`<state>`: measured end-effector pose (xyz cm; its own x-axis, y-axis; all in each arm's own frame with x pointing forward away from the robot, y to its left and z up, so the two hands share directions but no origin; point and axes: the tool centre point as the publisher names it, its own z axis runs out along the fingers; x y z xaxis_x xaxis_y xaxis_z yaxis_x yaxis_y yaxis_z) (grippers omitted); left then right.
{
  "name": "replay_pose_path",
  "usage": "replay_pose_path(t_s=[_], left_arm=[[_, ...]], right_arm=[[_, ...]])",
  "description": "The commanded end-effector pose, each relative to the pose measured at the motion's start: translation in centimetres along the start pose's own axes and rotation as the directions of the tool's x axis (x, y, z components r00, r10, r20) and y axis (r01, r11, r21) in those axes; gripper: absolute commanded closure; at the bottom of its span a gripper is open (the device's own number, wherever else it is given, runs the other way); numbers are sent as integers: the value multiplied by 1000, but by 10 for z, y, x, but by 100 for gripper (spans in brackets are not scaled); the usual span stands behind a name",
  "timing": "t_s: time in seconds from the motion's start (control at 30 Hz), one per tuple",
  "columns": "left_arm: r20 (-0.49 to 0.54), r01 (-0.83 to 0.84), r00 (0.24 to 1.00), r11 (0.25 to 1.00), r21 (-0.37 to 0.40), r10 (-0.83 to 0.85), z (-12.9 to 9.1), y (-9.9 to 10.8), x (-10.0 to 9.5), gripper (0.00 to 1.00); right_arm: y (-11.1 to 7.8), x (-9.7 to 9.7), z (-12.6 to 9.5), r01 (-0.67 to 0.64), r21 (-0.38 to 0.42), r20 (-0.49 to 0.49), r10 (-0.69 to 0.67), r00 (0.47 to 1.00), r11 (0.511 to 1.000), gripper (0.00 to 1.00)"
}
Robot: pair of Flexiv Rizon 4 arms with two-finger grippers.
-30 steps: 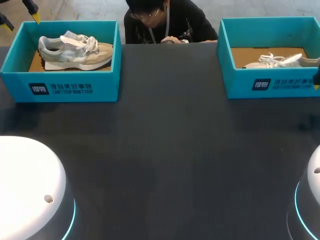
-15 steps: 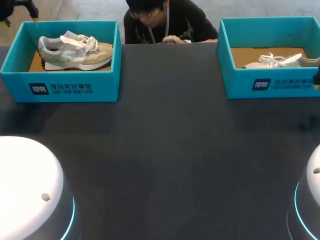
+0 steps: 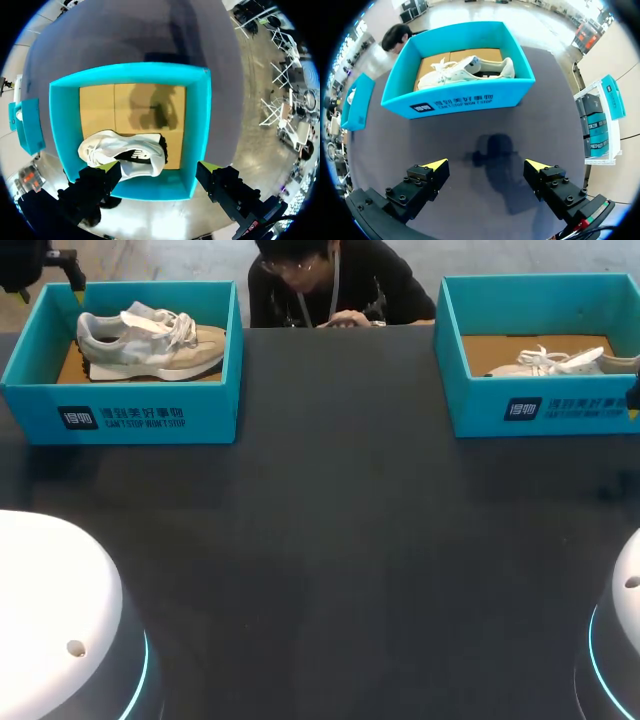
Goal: Take the shoe out of the shoebox, open the shoe tongue, remove and reinsert the insole, then place the shoe into the shoebox
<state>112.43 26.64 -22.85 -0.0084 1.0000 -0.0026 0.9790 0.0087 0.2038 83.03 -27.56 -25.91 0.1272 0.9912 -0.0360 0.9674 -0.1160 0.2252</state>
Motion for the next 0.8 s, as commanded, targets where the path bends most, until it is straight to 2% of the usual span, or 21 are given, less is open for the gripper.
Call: replay_pose_path(t_s=[0.03, 0.17, 0.2, 0.27, 0.33, 0.4, 0.47, 0.57, 0.8], left_arm=[[25, -48, 999, 996, 70, 46, 29, 21, 8, 0], [20, -70, 997, 994, 85, 69, 42, 25, 8, 0], [20, -71, 997, 994, 84, 69, 44, 26, 8, 5], [23, -67, 998, 993, 93, 65, 49, 30, 7, 9], [28, -75, 997, 992, 99, 72, 53, 32, 5, 21], [30, -97, 995, 990, 102, 94, 56, 34, 3, 20], [41, -108, 994, 988, 106, 105, 58, 36, 1, 25], [44, -122, 992, 986, 112, 118, 64, 40, -2, 52], [42, -153, 988, 980, 129, 149, 77, 47, -6, 52]], right_arm=[[0, 0, 1, 1, 0, -1, -1, 1000, 1000, 0], [0, 0, 1, 1, 0, -1, -1, 1000, 1000, 0], [0, 0, 1, 1, 0, -1, -1, 1000, 1000, 0], [0, 0, 1, 1, 0, -1, -1, 1000, 1000, 0], [0, 0, 1, 1, 0, -1, -1, 1000, 1000, 0], [0, 0, 1, 1, 0, -1, -1, 1000, 1000, 0], [0, 0, 1, 1, 0, -1, -1, 1000, 1000, 0], [0, 0, 1, 1, 0, -1, -1, 1000, 1000, 0], [0, 0, 1, 1, 0, -1, -1, 1000, 1000, 0]])
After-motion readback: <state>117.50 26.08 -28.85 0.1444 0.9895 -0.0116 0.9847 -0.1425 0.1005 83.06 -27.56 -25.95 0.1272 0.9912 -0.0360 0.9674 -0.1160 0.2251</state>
